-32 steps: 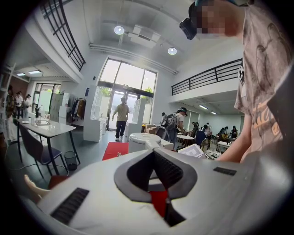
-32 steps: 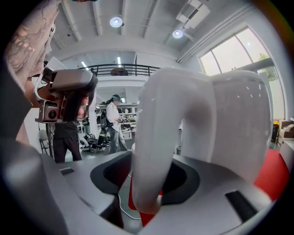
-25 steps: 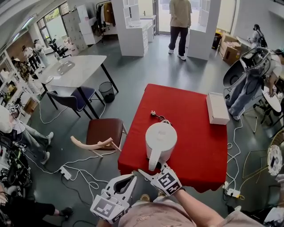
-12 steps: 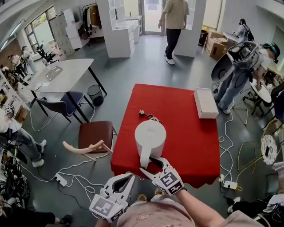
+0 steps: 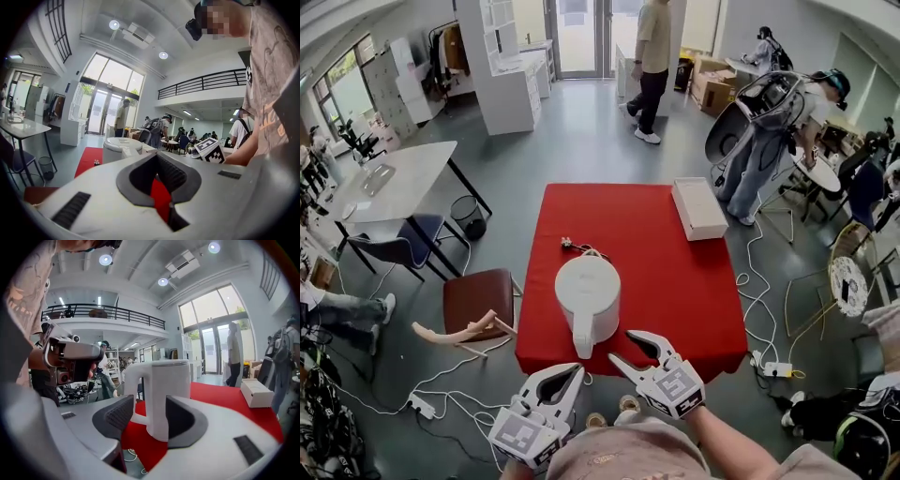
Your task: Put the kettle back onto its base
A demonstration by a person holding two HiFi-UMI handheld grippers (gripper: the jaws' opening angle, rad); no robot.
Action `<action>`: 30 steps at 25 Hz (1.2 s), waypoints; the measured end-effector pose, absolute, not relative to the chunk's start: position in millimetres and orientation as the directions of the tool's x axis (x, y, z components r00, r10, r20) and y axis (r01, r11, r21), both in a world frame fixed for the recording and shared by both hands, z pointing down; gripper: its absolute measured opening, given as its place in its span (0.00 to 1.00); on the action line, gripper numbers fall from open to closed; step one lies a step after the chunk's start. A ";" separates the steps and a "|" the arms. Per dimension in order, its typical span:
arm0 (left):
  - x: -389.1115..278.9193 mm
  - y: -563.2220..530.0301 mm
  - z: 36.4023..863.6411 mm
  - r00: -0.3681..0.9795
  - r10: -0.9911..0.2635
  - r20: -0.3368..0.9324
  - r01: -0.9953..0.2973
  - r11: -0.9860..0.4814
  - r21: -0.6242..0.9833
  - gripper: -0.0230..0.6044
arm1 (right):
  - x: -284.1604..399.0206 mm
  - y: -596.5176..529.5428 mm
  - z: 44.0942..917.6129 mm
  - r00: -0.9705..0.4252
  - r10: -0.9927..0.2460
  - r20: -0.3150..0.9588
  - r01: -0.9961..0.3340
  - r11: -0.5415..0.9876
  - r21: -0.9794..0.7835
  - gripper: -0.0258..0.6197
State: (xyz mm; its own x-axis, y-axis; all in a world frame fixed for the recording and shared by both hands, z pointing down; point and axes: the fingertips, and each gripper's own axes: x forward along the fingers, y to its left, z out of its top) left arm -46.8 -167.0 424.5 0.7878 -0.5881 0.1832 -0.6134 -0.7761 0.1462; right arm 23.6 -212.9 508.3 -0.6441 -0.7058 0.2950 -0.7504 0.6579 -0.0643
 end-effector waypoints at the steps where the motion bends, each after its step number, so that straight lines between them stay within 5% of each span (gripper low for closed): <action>1: -46.5 -167.6 425.1 0.792 -0.585 0.175 -0.608 -0.781 0.141 0.03 | 24.9 -212.1 505.2 -0.638 -0.716 0.286 -0.757 0.650 -0.062 0.40; 6: -47.1 -170.5 425.2 0.807 -0.571 0.151 -0.589 -0.796 0.138 0.03 | 28.5 -210.1 497.6 -0.599 -0.757 0.261 -0.792 0.609 -0.052 0.25; 9: -51.3 -169.1 424.1 0.812 -0.567 0.142 -0.583 -0.799 0.144 0.03 | 26.6 -204.8 498.8 -0.577 -0.770 0.272 -0.806 0.591 -0.033 0.05; 30: -57.3 -158.1 429.1 0.830 -0.549 0.098 -0.558 -0.814 0.159 0.03 | 15.2 -138.4 433.3 -0.543 -0.825 0.159 -0.838 0.545 -0.032 0.04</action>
State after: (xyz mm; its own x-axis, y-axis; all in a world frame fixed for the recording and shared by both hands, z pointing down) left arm -57.3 -158.1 429.1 0.8298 -0.5494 0.0983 -0.5580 -0.8144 0.1591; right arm 15.2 -138.4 433.3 -0.5428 -0.8247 0.1588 -0.8377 0.5451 -0.0321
